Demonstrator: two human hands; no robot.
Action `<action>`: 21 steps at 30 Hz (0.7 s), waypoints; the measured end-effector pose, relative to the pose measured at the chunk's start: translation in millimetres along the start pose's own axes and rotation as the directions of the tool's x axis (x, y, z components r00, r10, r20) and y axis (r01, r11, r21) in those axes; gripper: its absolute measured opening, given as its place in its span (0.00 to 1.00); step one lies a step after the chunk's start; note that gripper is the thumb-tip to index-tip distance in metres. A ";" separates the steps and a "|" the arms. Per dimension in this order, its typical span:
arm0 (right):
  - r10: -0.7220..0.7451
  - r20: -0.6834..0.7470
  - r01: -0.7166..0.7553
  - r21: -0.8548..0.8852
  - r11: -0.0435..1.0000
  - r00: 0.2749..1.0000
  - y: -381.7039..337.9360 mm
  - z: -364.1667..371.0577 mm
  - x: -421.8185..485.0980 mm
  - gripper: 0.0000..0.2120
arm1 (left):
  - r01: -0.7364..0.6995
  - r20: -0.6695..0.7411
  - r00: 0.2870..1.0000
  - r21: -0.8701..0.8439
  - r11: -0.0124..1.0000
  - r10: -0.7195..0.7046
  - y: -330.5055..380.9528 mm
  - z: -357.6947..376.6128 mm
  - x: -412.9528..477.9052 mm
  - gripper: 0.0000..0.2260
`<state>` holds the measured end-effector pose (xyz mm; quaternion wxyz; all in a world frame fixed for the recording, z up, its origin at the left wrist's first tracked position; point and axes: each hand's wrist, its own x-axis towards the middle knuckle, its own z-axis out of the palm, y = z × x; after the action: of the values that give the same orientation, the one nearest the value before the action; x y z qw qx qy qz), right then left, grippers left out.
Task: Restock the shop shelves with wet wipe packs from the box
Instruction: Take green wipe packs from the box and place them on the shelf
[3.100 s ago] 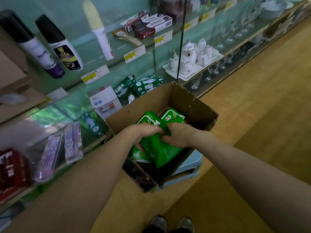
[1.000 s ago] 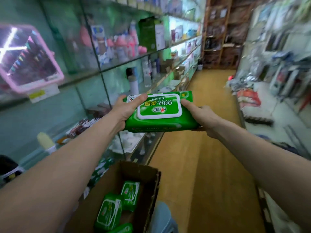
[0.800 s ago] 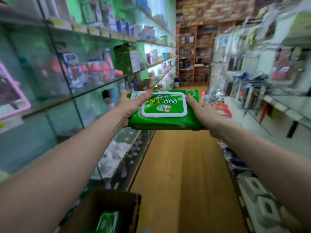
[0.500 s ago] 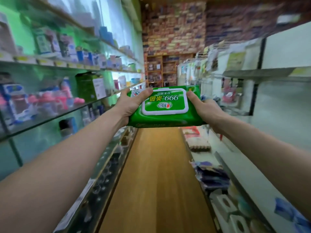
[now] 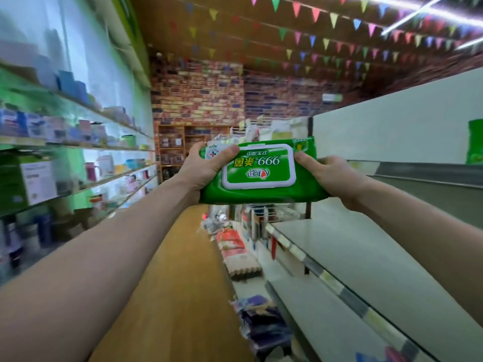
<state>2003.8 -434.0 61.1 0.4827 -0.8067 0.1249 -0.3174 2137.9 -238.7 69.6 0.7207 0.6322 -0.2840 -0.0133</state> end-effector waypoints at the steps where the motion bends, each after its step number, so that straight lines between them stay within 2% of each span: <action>1: -0.005 -0.027 0.004 -0.013 1.000 1.000 -0.2 -6.1 4.8 0.20 | -0.005 0.020 1.000 -0.009 1.000 0.005 -0.6 8.1 11.4 0.47; 5: -0.014 -0.134 0.003 -0.087 0.996 0.991 -1.9 -28.7 25.5 0.22 | -0.059 0.121 0.991 -0.036 0.998 0.063 -1.0 38.9 53.2 0.45; 8: -0.030 -0.193 0.009 -0.108 0.994 0.981 -3.3 -44.3 42.4 0.20 | -0.099 0.200 0.974 -0.059 0.993 0.109 -0.5 59.7 86.2 0.35; 9: -0.029 -0.203 0.006 -0.114 0.993 0.979 -4.0 -49.5 47.4 0.20 | -0.108 0.229 0.966 -0.063 0.992 0.120 -0.4 66.2 97.4 0.35; 12: -0.027 -0.245 -0.006 -0.132 0.991 0.969 -5.3 -64.5 61.1 0.20 | -0.117 0.331 0.933 -0.094 0.989 0.142 1.3 85.4 126.7 0.46; 16: -0.018 -0.319 -0.029 -0.141 0.990 0.948 -8.0 -85.6 66.3 0.17 | -0.115 0.438 0.881 -0.164 0.980 0.176 0.9 119.3 158.4 0.47; 21: -0.032 -0.440 -0.093 -0.260 0.961 0.898 -18.6 -125.6 62.5 0.14 | -0.037 0.562 0.807 -0.258 0.965 0.182 0.1 178.8 179.8 0.49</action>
<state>1970.3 -544.2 143.2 0.3303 -0.7711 0.2862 -0.4630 2212.4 -468.3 147.3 0.6686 0.4906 -0.5229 -0.1972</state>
